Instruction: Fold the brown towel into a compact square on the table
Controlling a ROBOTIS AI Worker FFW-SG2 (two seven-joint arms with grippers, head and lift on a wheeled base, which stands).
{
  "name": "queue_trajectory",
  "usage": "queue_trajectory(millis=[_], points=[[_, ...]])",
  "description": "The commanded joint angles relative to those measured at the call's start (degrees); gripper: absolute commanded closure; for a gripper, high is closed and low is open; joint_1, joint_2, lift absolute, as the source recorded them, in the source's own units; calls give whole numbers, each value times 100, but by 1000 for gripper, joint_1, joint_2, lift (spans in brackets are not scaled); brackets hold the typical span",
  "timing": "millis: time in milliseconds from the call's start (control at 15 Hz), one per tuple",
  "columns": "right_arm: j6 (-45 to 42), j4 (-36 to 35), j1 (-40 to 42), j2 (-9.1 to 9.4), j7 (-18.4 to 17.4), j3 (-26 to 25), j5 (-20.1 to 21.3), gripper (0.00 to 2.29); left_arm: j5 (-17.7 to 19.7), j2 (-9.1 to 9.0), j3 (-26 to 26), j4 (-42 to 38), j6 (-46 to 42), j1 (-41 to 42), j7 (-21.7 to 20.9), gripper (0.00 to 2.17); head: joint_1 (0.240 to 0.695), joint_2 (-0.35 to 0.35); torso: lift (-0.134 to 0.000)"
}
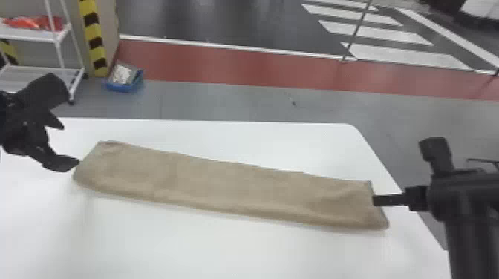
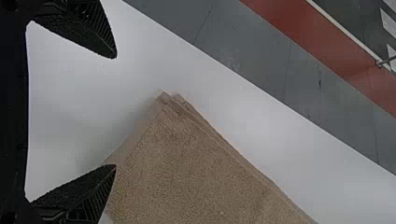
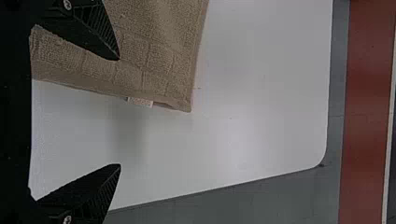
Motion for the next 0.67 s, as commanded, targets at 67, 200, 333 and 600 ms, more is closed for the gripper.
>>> queue_trajectory(millis=[67,200,333,600], points=[[0,2,0,8,0,-1,0,63,0,-8,-1,0,1,7,-18,39,695,-255,-124],[0,2,9,8,0,-10,0,63,0,-8,-1,0,1,7,-18,39,695,-255,-124],[0,2,18,-1,0,-10,0,63,0,-8,-1,0,1,7,-18,39,695,-256,-124],[0,11,26,8,0,-10,0,63,35,-8,8,0,1,7,-9,39,695,-256,-124]])
